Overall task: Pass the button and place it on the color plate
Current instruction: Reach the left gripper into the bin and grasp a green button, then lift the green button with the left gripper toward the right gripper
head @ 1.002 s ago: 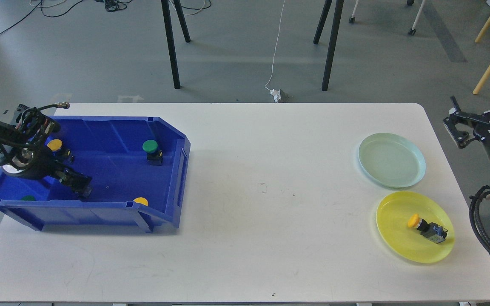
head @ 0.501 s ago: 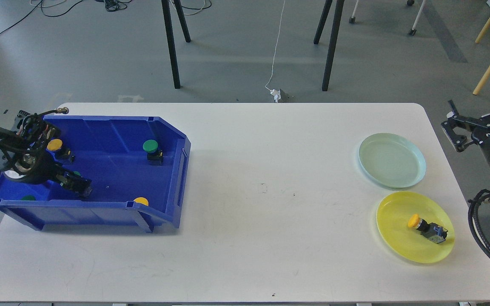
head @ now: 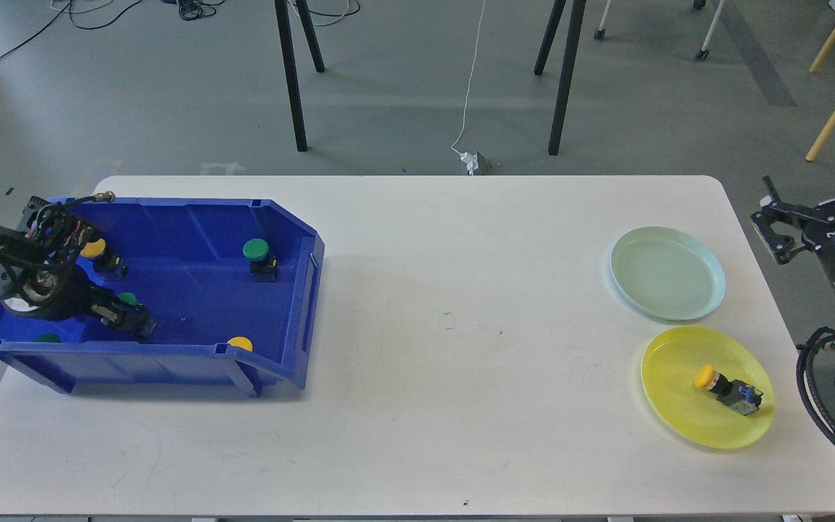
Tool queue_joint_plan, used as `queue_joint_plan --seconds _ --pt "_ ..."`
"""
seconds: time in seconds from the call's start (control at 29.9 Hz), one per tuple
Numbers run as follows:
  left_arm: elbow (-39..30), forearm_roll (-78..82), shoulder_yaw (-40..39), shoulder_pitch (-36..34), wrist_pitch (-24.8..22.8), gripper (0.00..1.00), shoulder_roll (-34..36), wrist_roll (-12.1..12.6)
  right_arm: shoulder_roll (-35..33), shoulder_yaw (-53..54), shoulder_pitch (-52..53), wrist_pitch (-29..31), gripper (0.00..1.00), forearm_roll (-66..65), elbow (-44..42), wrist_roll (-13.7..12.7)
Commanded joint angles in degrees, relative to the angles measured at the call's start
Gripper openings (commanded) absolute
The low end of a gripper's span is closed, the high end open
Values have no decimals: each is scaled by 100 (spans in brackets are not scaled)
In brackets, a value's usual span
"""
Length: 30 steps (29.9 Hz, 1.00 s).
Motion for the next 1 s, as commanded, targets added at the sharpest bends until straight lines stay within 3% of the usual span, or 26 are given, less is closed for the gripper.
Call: queue_joint_plan --seconds 0.0,0.07,0.17,0.23,0.33,0.4,0.53,0.7,0.84,0.97 --pt "9 19 7 26 135 47 33 0 8 -9 -1 -2 100 -1 0 0" --pt "0 19 7 26 258 44 50 0 8 -9 -9 -2 100 -1 -9 0" --pt "-35 28 7 61 372 20 77 0 17 0 -44 -2 100 -1 -9 0" --pt "-79 28 7 70 408 11 86 0 8 0 -53 -2 100 -1 0 0" --pt "-140 20 -20 35 417 10 68 0 8 -9 -53 -2 100 -1 0 0" --pt "-560 -33 -125 -61 356 10 173 0 8 -18 -53 6 100 -18 -9 9" --pt "-2262 -707 -721 -404 206 10 1304 0 -80 -184 -45 -2 100 -604 8 35" --pt "-3918 -2666 -1478 -352 179 10 1931 0 -62 -430 34 -20 100 -3073 43 62" --pt "-4657 -4135 -1707 -343 214 10 1538 0 -141 -1202 411 24 100 -4174 96 88" --pt "-4650 -4997 -1918 -325 250 11 528 0 -299 -2291 1447 85 100 -4202 79 114"
